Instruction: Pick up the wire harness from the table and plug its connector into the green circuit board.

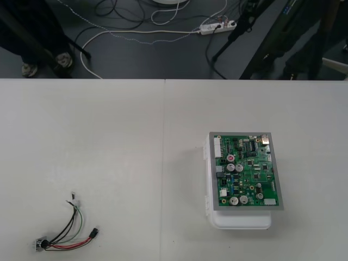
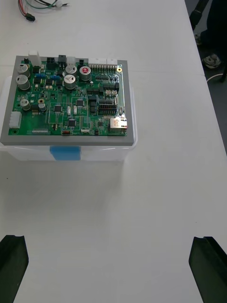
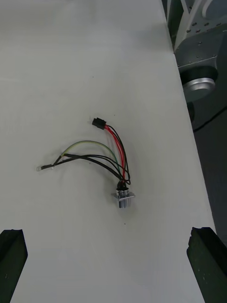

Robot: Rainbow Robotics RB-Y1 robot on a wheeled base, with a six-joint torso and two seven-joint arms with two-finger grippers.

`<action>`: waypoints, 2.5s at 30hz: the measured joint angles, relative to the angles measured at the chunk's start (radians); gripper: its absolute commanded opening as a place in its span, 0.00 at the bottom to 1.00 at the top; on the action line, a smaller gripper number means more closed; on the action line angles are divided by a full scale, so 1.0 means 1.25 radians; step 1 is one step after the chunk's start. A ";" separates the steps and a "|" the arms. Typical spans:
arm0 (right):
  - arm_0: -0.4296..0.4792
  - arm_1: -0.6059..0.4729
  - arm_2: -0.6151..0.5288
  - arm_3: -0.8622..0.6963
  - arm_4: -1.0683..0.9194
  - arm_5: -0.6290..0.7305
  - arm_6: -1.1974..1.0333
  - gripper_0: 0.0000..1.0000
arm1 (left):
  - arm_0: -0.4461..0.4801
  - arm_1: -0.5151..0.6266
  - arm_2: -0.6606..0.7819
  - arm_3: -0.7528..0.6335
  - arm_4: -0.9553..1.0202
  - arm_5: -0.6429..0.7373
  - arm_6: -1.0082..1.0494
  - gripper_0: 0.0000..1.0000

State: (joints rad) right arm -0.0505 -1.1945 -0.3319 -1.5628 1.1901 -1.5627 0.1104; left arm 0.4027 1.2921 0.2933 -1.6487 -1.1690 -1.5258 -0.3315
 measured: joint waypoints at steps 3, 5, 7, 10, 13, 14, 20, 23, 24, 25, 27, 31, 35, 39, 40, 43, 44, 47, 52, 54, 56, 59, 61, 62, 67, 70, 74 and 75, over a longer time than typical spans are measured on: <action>0.000 0.001 0.000 0.000 0.000 0.000 0.000 1.00 | 0.015 0.000 0.003 -0.012 -0.028 0.001 0.032 1.00; 0.009 0.008 0.003 0.000 0.000 0.000 0.000 1.00 | 0.022 -0.001 0.004 -0.018 -0.047 0.001 0.049 1.00; 0.018 0.016 0.003 0.000 0.001 0.000 0.000 1.00 | 0.028 -0.003 0.004 -0.022 -0.063 0.002 0.059 1.00; 0.025 0.021 0.003 0.000 0.001 0.000 0.000 1.00 | 0.034 -0.013 0.004 -0.028 -0.095 0.006 0.062 1.00; 0.026 0.022 0.003 0.000 0.001 0.000 0.000 1.00 | 0.035 -0.031 0.004 -0.033 -0.124 0.010 0.062 1.00; 0.026 0.022 0.003 0.000 0.001 0.000 0.000 1.00 | 0.035 -0.040 0.004 -0.035 -0.136 0.011 0.062 1.00; 0.027 0.059 0.003 0.000 -0.010 0.000 0.000 1.00 | 0.035 -0.103 0.004 -0.061 -0.208 0.028 0.065 1.00; 0.029 0.088 0.003 0.002 -0.028 0.000 0.000 1.00 | 0.035 -0.129 0.004 -0.076 -0.239 0.040 0.071 1.00; 0.030 0.096 0.003 0.003 -0.036 0.000 0.000 1.00 | 0.036 -0.136 0.004 -0.083 -0.251 0.047 0.074 1.00; 0.031 0.103 0.003 0.004 -0.043 0.000 0.000 1.00 | 0.039 -0.143 0.004 -0.091 -0.263 0.057 0.076 1.00; 0.034 0.114 0.003 0.005 -0.065 0.000 0.000 1.00 | 0.050 -0.154 0.004 -0.112 -0.286 0.079 0.085 1.00; 0.053 0.125 0.006 0.005 -0.157 0.000 0.000 1.00 | 0.084 -0.171 0.004 -0.160 -0.321 0.136 0.098 1.00; 0.072 0.125 0.031 0.005 -0.235 0.000 0.000 1.00 | 0.108 -0.191 0.004 -0.184 -0.351 0.179 0.103 1.00; 0.075 0.139 0.043 0.005 -0.257 0.000 -0.001 1.00 | 0.112 -0.214 0.001 -0.190 -0.391 0.219 0.112 1.00; 0.075 0.144 0.043 0.005 -0.257 0.000 -0.002 1.00 | 0.112 -0.219 -0.001 -0.192 -0.400 0.228 0.112 1.00; 0.076 0.158 0.043 0.005 -0.263 0.000 -0.009 1.00 | 0.112 -0.227 -0.012 -0.198 -0.420 0.256 0.115 1.00; 0.076 0.164 0.043 0.004 -0.266 0.000 -0.011 1.00 | 0.112 -0.229 -0.017 -0.199 -0.425 0.263 0.116 1.00; 0.075 0.184 0.043 0.003 -0.272 0.000 -0.014 1.00 | 0.112 -0.233 -0.037 -0.203 -0.437 0.289 0.117 1.00; 0.070 0.213 0.043 0.002 -0.273 0.000 -0.088 1.00 | 0.112 -0.233 -0.079 -0.204 -0.452 0.330 0.124 1.00; 0.070 0.221 0.043 0.002 -0.273 0.000 -0.115 1.00 | 0.112 -0.233 -0.096 -0.204 -0.457 0.347 0.128 1.00; 0.070 0.228 0.043 0.002 -0.274 0.000 -0.115 1.00 | 0.112 -0.233 -0.109 -0.204 -0.463 0.360 0.138 1.00; 0.068 0.247 0.043 0.002 -0.281 0.000 -0.115 1.00 | 0.113 -0.234 -0.124 -0.204 -0.470 0.380 0.153 1.00; 0.062 0.267 0.043 0.002 -0.282 0.000 -0.115 1.00 | 0.114 -0.236 -0.131 -0.204 -0.479 0.393 0.162 1.00; 0.058 0.278 0.043 0.002 -0.282 0.000 -0.115 1.00 | 0.115 -0.238 -0.134 -0.204 -0.484 0.400 0.166 1.00; 0.045 0.313 0.043 0.001 -0.282 0.000 -0.115 1.00 | 0.118 -0.253 -0.151 -0.204 -0.519 0.429 0.181 1.00; 0.044 0.316 0.043 -0.003 -0.282 0.000 -0.113 1.00 | 0.118 -0.269 -0.162 -0.204 -0.548 0.438 0.210 1.00; 0.044 0.316 0.043 -0.008 -0.280 0.000 -0.097 1.00 | 0.118 -0.292 -0.179 -0.204 -0.579 0.446 0.278 1.00; 0.044 0.316 0.043 -0.009 -0.278 0.000 -0.097 1.00 | 0.118 -0.297 -0.184 -0.204 -0.585 0.448 0.298 1.00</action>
State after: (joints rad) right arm 0.0039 -0.7994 -0.2779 -1.5739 0.8427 -1.5629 -0.0105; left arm 0.5504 0.9205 0.0634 -1.9043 -1.9006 -0.9659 0.0416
